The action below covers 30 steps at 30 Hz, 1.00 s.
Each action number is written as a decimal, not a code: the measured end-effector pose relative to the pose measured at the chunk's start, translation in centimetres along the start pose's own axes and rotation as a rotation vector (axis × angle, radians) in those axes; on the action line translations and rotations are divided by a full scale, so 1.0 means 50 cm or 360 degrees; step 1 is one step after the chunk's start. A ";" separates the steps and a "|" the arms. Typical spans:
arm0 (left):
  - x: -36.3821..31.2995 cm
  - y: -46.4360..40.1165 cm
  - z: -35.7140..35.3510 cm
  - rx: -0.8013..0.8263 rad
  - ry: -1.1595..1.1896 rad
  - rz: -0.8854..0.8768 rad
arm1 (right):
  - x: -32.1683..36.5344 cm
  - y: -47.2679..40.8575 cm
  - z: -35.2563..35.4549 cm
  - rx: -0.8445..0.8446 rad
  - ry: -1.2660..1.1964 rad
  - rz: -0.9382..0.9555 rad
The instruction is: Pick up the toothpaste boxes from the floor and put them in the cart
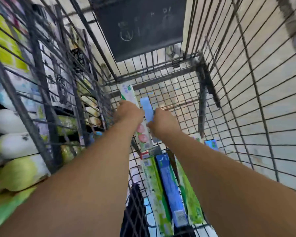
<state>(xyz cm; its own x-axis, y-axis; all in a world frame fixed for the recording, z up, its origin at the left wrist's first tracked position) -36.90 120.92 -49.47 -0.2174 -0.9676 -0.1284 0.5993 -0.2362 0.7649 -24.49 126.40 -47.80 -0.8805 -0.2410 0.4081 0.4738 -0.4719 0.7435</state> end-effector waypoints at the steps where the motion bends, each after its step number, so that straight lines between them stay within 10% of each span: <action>1: -0.003 0.001 -0.002 0.0009 0.0013 -0.0009 | 0.000 0.000 -0.006 0.0036 -0.0002 0.0003; 12: 0.008 0.079 -0.036 0.0344 -0.0099 -0.0025 | -0.035 0.061 0.052 0.0101 -0.0112 -0.0031; 30: -0.008 0.727 0.342 0.0201 -0.0407 -0.0815 | 0.121 0.644 0.393 -0.0015 0.0137 0.0311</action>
<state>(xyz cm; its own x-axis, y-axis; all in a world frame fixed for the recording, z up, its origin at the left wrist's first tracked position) -28.20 114.25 -10.81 -0.6436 -0.6769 -0.3573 0.2758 -0.6406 0.7166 -14.29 126.43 -10.99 -0.7698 -0.4002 0.4972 0.6360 -0.4166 0.6495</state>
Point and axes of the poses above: each hand's wrist, its own y-axis away from the middle knuckle, its own z-axis out of the back of the hand, x = y × z, the point moved 6 cm from there along -y, towards the middle knuckle, and after that the axes turned 8 degrees about x, right-handed, at the moved point
